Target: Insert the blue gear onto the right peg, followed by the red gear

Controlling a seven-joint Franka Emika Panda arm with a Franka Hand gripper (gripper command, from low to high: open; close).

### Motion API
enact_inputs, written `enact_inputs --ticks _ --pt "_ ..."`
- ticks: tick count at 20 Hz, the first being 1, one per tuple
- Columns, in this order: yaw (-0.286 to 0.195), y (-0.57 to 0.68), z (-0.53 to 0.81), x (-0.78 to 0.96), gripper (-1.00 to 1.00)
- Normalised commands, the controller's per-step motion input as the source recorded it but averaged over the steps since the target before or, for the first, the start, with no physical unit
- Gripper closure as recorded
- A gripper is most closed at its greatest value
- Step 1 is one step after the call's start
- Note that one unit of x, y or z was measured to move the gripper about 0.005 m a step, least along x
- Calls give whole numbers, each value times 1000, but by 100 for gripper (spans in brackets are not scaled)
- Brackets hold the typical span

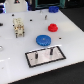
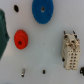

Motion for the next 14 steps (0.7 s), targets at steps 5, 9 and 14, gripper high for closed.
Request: enact_inputs --ticks 5,9,14 --pt "0 304 -441 -273 -100" --pt "0 176 -483 -124 -100" --pt "0 28 -499 -73 -100"
